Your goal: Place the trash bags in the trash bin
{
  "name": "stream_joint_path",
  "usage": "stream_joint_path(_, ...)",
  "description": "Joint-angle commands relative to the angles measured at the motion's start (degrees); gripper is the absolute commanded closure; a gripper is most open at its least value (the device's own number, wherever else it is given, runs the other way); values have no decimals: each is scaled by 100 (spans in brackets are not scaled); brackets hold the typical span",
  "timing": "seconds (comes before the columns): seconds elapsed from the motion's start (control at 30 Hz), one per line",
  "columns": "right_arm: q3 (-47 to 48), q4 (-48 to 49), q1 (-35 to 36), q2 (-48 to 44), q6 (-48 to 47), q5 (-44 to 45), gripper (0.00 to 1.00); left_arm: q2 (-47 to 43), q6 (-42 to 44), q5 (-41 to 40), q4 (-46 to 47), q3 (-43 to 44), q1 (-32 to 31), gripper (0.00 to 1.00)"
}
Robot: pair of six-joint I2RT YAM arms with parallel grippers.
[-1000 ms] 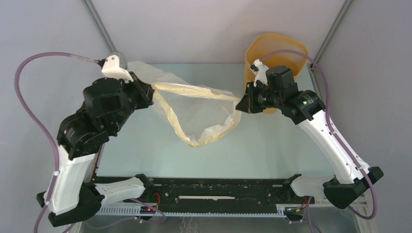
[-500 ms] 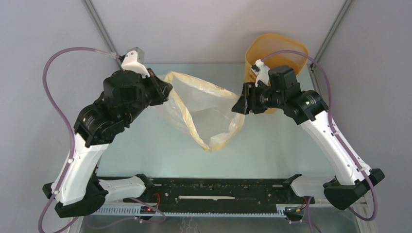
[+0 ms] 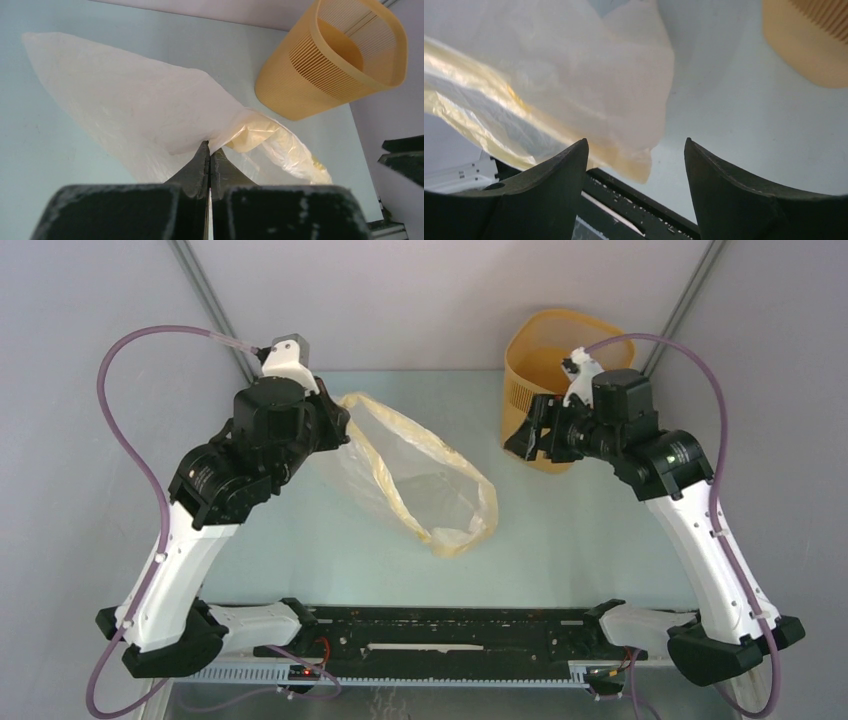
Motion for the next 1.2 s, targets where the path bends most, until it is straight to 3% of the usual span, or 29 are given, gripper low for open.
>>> stream_joint_path(0.0,419,208,-442,-72,145,424,21,52,234,215,150,-51,54,100)
stream_joint_path(0.2,854,64,-1344,178,929,2024,21,132,402,710,159,-42,56,100)
stream_joint_path(0.3,882,190,-1661,326,1094,2540,13,90,490,882,163,-177,50,100)
stream_joint_path(0.53,1557,-145,-2348,1283,1616,2620,9,-48,691,976,248,-292,52,100)
stream_joint_path(0.83,2874,-1459,-2455,2737,2156,2683,11,-82,748,1065,280,-312,52,100)
stream_joint_path(1.07,2388,-1291,-2226,2765,2348,2680,15,-57,757,1049,294,-280,55,100)
stream_joint_path(1.17,2194,-1267,-2139,2792,2431,2689,22,-29,746,1123,300,-268,55,100)
